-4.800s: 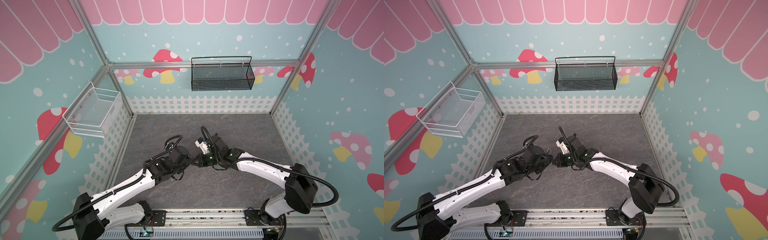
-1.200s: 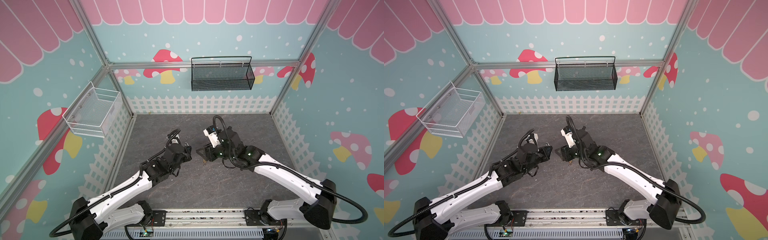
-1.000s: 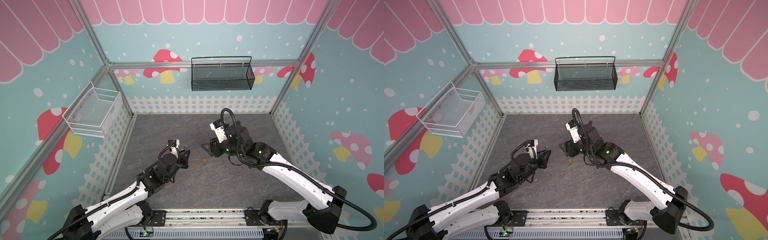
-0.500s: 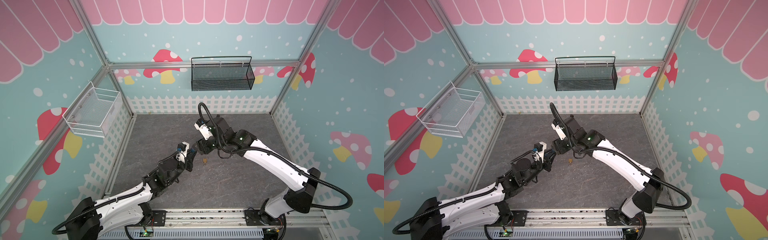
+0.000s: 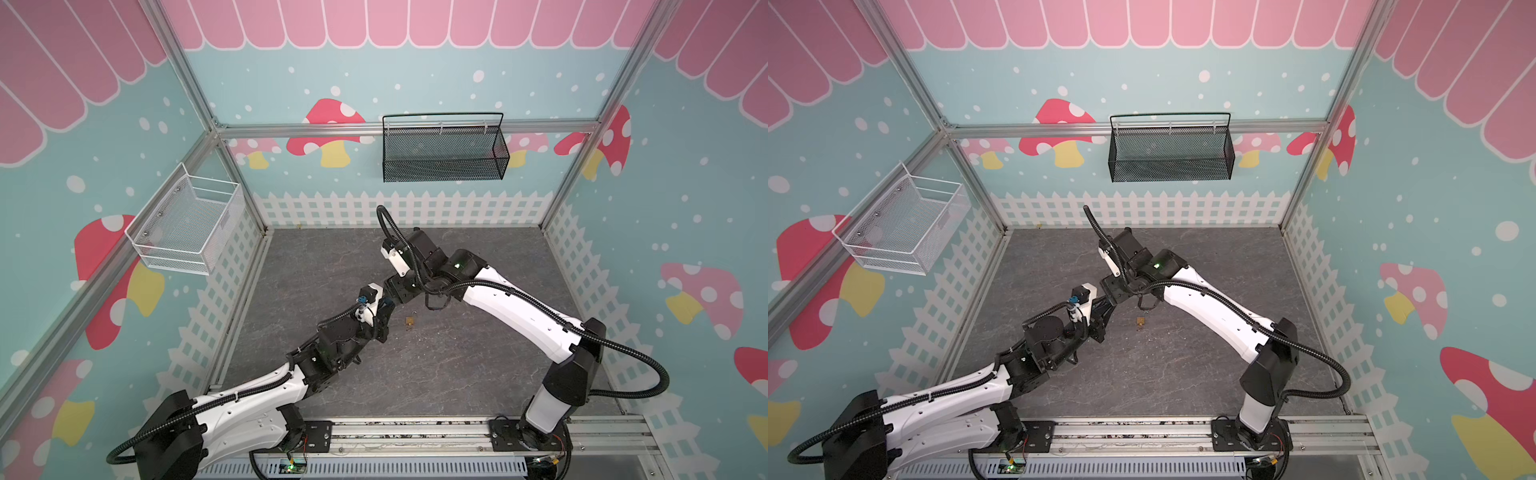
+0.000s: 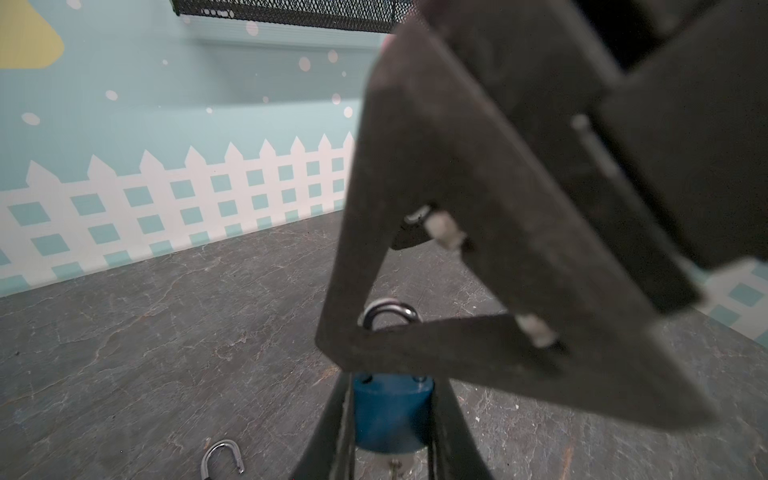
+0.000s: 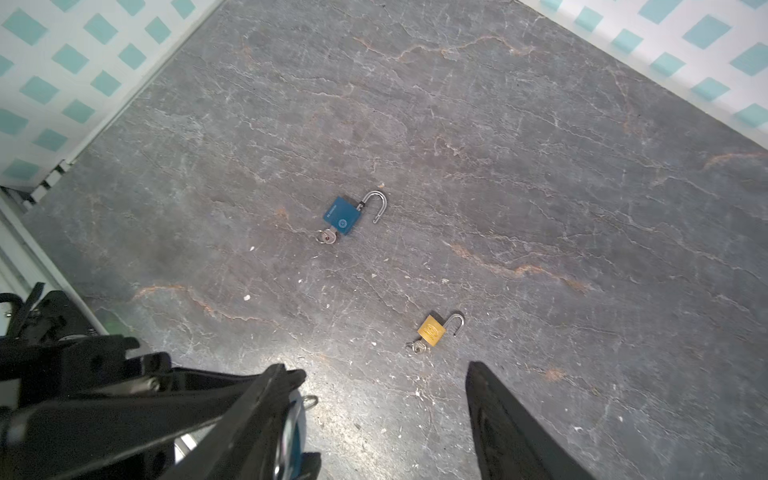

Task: Unlock with the key
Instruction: 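Lift the blue padlock with the left gripper while the right arm moves away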

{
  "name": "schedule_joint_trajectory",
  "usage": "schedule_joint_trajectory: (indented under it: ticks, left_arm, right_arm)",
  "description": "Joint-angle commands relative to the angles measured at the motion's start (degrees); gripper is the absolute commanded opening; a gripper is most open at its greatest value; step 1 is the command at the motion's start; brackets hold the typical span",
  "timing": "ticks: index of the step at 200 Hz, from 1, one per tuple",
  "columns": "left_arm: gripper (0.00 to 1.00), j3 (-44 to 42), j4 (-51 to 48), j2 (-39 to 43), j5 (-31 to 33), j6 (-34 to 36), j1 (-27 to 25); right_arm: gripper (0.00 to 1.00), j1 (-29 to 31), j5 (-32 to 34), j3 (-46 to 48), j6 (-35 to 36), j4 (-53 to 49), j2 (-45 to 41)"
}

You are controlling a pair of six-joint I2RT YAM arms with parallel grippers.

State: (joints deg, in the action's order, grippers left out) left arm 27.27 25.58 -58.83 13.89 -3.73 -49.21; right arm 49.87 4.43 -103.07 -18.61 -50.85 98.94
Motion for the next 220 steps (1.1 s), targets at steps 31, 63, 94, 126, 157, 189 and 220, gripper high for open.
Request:
schedule_joint_trajectory:
  ticks: [31,63,94,126,157,189,220]
  left_arm:
    - [0.00,-0.11,2.43,0.60,-0.18,3.12,-0.18]
    - [0.00,-0.46,3.16,0.56,-0.27,3.37,-0.18]
    - [0.00,0.04,2.89,-0.08,0.64,3.03,-0.18]
    - [0.00,0.56,2.17,-0.67,1.44,2.02,-0.10]
    - [0.00,2.35,-5.33,-0.81,4.05,-3.63,-0.01]
    - [0.00,7.32,-23.22,-1.11,6.42,-19.51,-0.01]
    - [0.00,14.53,-46.24,-7.12,3.36,-36.66,-0.03]
  right_arm:
    - [0.72,-1.75,1.75,-3.36,1.71,-5.46,1.23]
    - [0.72,-2.82,0.55,-2.02,2.70,-5.70,-0.01]
    - [0.72,-3.59,-0.77,0.24,2.94,-5.50,-1.63]
    - [0.72,-4.13,-0.34,2.28,2.30,-4.98,-3.84]
    - [0.72,-6.24,-5.70,8.04,2.22,-0.11,-8.85]
    - [0.73,-10.56,-8.11,16.70,0.25,5.95,-14.02]
    - [0.74,-15.66,-6.70,29.53,-3.75,15.63,-20.12]
